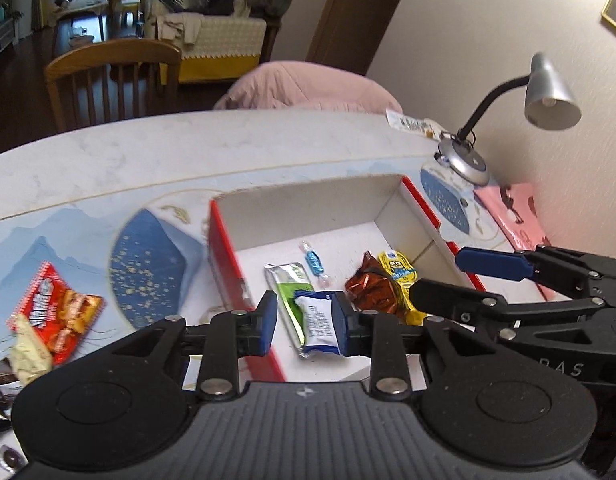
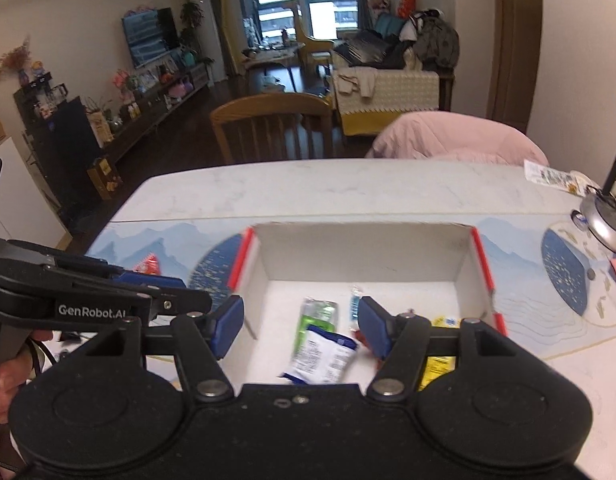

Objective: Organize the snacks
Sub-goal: 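Lower both snacks into the box and open both tools, then withdraw both tools from the box back over the snack pile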

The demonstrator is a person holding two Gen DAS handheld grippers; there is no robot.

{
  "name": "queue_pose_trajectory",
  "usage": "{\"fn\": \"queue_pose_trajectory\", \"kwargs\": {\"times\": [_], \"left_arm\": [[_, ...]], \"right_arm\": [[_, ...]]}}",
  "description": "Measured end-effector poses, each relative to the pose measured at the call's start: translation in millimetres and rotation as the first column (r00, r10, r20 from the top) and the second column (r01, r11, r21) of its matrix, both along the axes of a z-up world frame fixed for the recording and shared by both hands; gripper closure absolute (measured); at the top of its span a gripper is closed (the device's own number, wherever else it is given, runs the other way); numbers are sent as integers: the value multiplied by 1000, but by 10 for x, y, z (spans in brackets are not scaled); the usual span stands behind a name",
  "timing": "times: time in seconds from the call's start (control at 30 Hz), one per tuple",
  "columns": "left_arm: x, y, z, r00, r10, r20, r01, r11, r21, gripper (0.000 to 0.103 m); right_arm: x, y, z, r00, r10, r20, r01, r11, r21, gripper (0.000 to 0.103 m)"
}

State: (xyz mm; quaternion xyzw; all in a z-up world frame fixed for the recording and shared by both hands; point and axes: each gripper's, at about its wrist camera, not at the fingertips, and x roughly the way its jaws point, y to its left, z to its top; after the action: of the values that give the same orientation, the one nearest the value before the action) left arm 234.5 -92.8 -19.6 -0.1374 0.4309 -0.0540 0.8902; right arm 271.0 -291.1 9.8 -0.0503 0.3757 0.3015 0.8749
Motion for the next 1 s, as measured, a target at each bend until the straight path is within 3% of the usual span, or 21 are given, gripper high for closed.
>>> {"fn": "queue_pose_trajectory", "kwargs": {"times": [0.07, 0.17, 0.2, 0.3, 0.5, 0.57, 0.7, 0.8, 1.0], "left_arm": [[-99, 108, 38, 1000, 10, 15, -10, 1000, -1, 74], [-259, 266, 80, 999, 29, 36, -29, 1000, 1, 72], [-313, 326, 92, 998, 39, 42, -39, 999, 1, 68], [-495, 514, 125, 994, 78, 72, -78, 997, -12, 38], [-821, 899, 152, 984, 147, 102, -148, 989, 5, 37], [-923, 1046, 139, 978, 179, 105, -181, 983, 13, 34], [-1118, 1353, 92, 964, 243, 106, -246, 969, 17, 30], [-1250, 1599, 21, 954, 285, 94, -286, 958, 2, 26], [-1469, 2154, -210, 909, 416, 30, -416, 909, 8, 26]], "right_arm": [[-78, 98, 29, 1000, 20, 10, -20, 1000, 11, 30], [-212, 274, 69, 998, 53, 32, -54, 998, 19, 25], [-249, 336, 74, 997, 64, 35, -65, 998, 21, 25], [-341, 501, 75, 995, 91, 32, -92, 995, 33, 24], [-507, 839, 24, 990, 139, 34, -141, 989, 37, 19], [-570, 942, -1, 988, 149, 41, -150, 988, 36, 11], [-641, 1099, -57, 986, 161, 33, -162, 986, 35, 10], [-706, 1190, -114, 987, 160, 32, -161, 986, 37, 1], [-781, 1506, -272, 983, 185, -3, -185, 983, 21, 0]]}}
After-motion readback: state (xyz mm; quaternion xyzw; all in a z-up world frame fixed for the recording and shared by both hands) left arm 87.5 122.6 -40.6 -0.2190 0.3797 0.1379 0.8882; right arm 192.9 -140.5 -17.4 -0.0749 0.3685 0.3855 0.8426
